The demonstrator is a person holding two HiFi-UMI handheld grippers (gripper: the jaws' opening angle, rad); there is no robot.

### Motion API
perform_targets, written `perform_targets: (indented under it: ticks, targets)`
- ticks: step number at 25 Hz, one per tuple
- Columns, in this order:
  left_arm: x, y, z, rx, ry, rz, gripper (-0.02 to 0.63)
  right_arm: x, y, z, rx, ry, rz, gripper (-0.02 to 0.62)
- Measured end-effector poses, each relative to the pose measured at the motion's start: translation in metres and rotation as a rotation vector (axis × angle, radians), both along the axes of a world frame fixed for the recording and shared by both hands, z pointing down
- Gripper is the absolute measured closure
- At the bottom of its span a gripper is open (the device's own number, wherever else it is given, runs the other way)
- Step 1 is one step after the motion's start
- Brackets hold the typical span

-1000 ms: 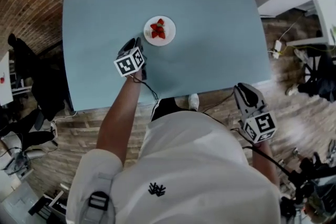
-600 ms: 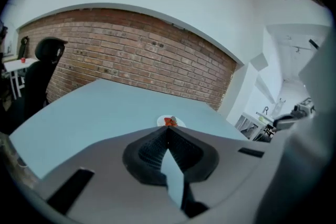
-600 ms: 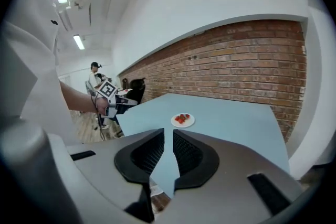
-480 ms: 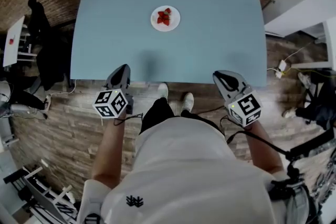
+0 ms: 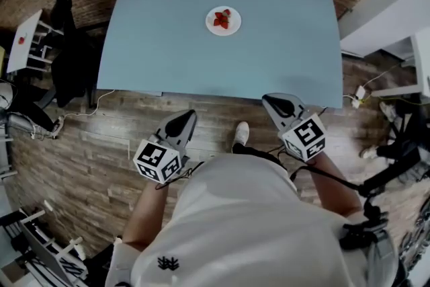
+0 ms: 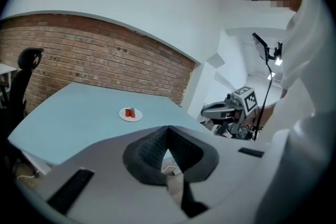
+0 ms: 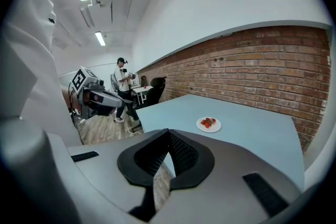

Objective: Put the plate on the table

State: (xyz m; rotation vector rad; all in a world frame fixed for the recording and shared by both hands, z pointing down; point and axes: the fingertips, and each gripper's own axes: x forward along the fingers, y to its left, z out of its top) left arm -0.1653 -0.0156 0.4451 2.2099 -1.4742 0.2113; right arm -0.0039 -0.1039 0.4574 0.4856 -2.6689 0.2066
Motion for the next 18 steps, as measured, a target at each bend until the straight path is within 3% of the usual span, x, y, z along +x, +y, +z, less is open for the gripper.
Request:
perform_targets:
  ticks: [6,13,18]
  targets:
    - [0.009,0.046,-0.023,0.031,0.079,0.102,0.606,-0.033,0.059,-0.019,0.016,-0.003,-0.023,0.588]
    - [0.018,0.094,-0.05,0.079,0.133,0.122,0.606,-0.038,0.12,-0.025,0.019,-0.015,0.002,0.588]
    - [0.023,0.126,-0.049,0.062,0.139,0.138,0.606,-0.035,0.161,-0.026,0.02,-0.008,0.004,0.588]
